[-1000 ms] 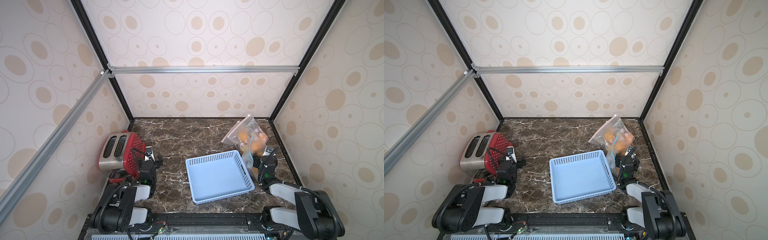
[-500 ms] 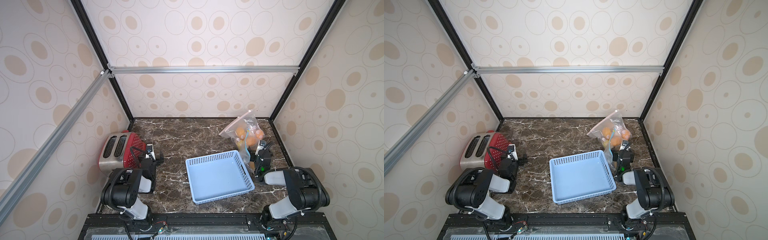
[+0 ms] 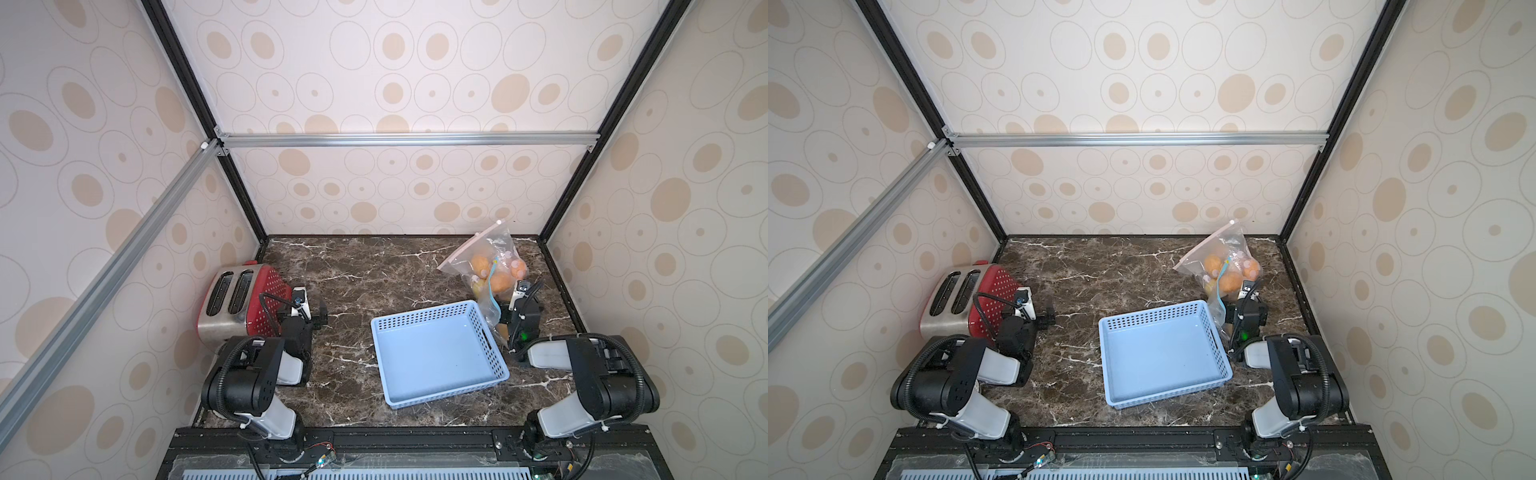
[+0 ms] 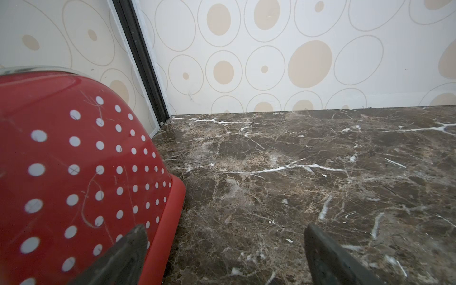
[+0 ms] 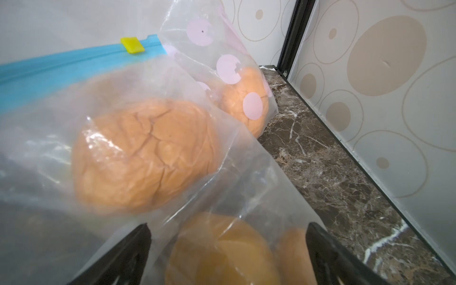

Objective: Put the potatoes into a zipper bag and zip it
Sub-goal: Reset both arms

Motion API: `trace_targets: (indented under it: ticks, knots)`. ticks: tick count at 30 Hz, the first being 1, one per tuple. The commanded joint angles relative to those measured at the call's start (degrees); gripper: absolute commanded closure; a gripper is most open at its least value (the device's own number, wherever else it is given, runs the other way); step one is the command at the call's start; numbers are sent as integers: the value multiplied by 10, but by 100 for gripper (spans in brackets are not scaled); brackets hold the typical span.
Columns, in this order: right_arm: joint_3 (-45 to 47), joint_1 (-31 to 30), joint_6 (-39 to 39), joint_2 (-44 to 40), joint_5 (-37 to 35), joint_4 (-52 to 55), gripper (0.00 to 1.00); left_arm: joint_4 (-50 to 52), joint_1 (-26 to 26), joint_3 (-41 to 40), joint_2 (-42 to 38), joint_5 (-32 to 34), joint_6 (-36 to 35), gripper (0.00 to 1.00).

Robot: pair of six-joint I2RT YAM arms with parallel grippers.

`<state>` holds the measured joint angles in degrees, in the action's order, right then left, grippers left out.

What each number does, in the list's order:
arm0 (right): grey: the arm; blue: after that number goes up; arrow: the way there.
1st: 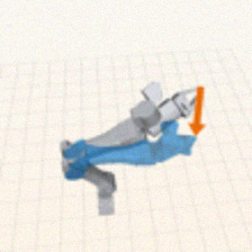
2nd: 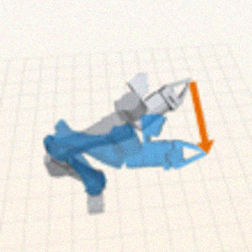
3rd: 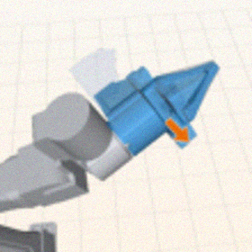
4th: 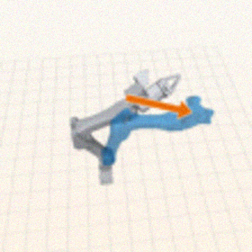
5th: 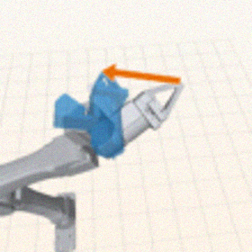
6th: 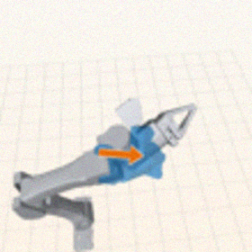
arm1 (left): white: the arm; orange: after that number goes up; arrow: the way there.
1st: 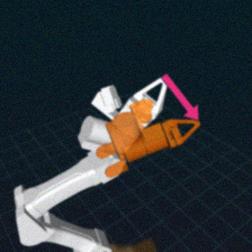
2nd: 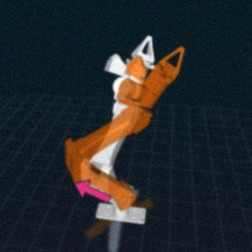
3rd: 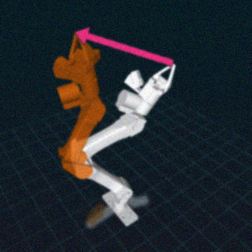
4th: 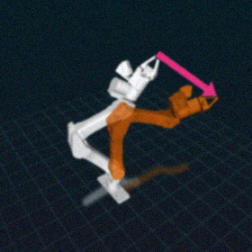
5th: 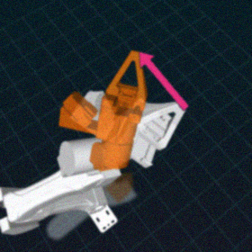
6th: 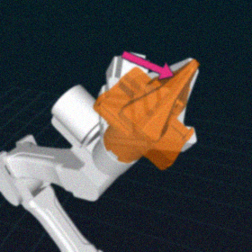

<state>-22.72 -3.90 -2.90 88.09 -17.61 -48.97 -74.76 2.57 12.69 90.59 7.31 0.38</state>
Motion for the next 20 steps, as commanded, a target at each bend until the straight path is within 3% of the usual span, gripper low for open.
trace_targets:
  ticks: [1,20]
  knots:
    - [-1,-4,8,-1,2,8,0,-23,-4,4,-2,-5,2,1]
    - [-1,-5,8,0,1,10,0,-25,-4,2,-3,-10,0,1]
